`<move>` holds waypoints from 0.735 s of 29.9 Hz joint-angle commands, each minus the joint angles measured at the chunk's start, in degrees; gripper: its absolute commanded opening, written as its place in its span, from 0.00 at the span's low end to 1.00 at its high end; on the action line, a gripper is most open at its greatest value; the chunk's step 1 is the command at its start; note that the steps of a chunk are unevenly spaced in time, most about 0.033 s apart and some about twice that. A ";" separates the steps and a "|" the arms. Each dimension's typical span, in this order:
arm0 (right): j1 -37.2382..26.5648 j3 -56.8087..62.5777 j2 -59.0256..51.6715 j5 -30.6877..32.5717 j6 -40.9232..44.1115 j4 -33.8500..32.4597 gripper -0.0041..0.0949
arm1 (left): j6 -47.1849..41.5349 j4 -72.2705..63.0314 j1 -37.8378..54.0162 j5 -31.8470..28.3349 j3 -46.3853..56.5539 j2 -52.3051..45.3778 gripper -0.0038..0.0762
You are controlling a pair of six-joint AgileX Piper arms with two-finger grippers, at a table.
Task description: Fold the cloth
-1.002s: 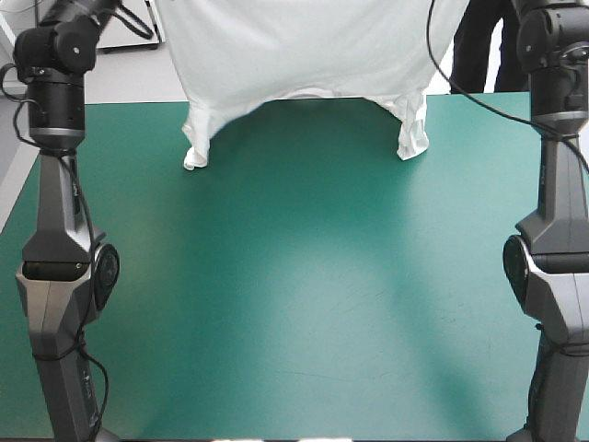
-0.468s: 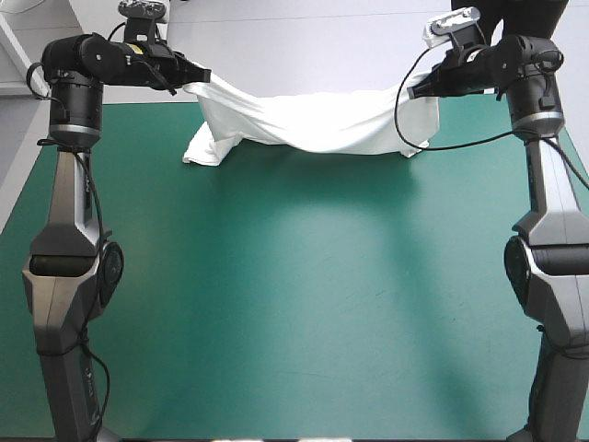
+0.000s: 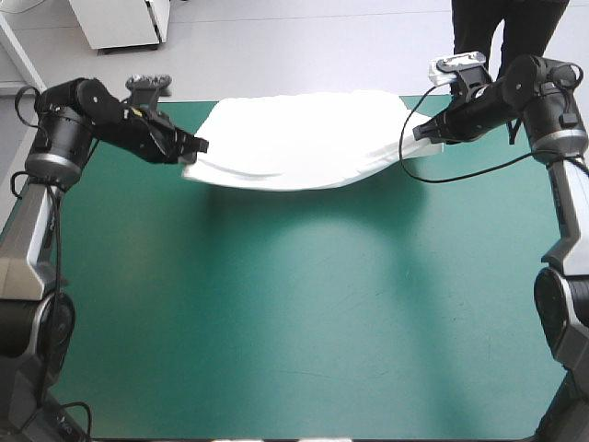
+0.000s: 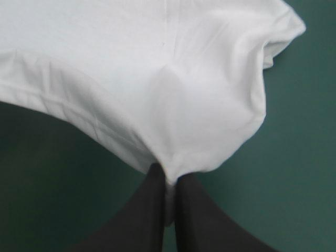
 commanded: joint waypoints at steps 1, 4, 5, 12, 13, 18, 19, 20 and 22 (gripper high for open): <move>-0.30 7.22 -8.66 -1.93 0.17 1.15 0.03 | 1.43 -3.39 -0.04 -2.69 11.51 -10.73 0.04; -0.30 15.26 -15.05 -1.68 0.17 0.49 0.03 | 3.85 -4.66 -0.04 -5.37 21.29 -17.36 0.04; -0.30 17.58 -16.83 -1.68 0.17 0.23 0.03 | 4.14 -4.24 -0.04 -5.60 23.69 -19.04 0.04; -0.30 40.53 -31.51 -2.12 1.73 -6.15 0.03 | 5.30 -4.46 -0.04 -6.98 39.17 -28.77 0.04; -0.30 44.32 -33.78 -3.02 1.73 -6.77 0.03 | 5.41 -4.46 -0.04 -7.14 40.76 -29.75 0.04; -0.30 59.73 -43.66 -6.89 1.73 -7.32 0.03 | 5.41 -4.46 -0.04 -6.50 46.73 -33.95 0.04; -0.30 62.13 -45.52 -7.69 1.73 -7.32 0.03 | 5.41 -4.46 -0.04 -6.33 47.89 -35.01 0.04; -0.30 64.25 -47.12 -8.35 1.73 -7.32 0.03 | 5.41 -4.46 -0.04 -5.92 49.10 -36.23 0.04; -0.30 67.41 -49.62 -9.21 1.73 -7.32 0.03 | 5.28 -3.82 -0.04 -4.98 51.37 -38.97 0.04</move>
